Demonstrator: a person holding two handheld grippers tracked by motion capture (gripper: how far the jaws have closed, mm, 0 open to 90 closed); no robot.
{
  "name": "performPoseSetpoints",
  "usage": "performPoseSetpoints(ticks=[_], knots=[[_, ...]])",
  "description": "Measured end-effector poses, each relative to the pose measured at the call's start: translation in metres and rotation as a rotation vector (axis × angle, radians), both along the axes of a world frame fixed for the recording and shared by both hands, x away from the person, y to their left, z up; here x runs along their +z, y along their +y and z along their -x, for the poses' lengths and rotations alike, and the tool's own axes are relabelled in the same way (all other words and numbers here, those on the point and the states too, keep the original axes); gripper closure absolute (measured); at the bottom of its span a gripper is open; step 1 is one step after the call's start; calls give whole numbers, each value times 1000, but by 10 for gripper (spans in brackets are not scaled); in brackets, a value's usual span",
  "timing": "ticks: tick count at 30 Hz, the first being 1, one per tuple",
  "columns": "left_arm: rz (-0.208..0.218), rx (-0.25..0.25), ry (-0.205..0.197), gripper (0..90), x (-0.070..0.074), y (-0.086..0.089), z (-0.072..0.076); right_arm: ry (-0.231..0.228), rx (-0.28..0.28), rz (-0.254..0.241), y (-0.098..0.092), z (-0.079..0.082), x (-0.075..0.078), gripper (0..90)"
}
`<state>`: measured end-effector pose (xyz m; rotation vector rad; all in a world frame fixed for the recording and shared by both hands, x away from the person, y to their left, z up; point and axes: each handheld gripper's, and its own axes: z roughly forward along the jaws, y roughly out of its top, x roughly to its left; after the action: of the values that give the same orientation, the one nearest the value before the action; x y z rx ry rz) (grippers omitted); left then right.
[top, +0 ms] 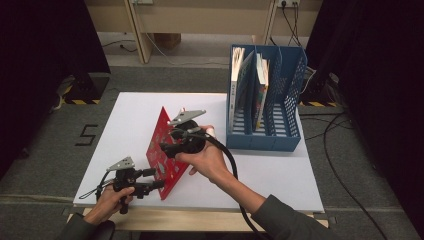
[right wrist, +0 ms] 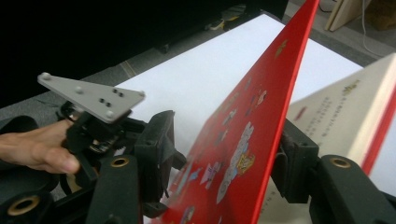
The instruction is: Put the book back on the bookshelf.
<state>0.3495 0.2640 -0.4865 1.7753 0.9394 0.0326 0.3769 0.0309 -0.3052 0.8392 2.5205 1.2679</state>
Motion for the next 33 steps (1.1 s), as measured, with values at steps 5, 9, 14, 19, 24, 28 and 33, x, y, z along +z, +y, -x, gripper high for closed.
performPoseSetpoints(ticks=[5,9,14,19,24,28,33], knots=[[-7,3,-32,207,2,-13,-5,-44,23,75,7,6,11,473],[2,5,-29,210,2,-23,-10,-51,34,88,9,8,17,473],[3,5,-26,202,0,-27,-14,-58,42,119,14,9,20,469],[-17,11,-48,192,1,-26,-13,-52,74,113,16,14,22,468],[-33,38,-72,202,2,-26,-12,-59,72,107,12,17,25,463],[-24,75,-71,220,2,-21,-14,-60,76,87,7,19,28,455],[-38,84,-83,227,2,-22,-13,-73,82,77,5,21,31,434]])
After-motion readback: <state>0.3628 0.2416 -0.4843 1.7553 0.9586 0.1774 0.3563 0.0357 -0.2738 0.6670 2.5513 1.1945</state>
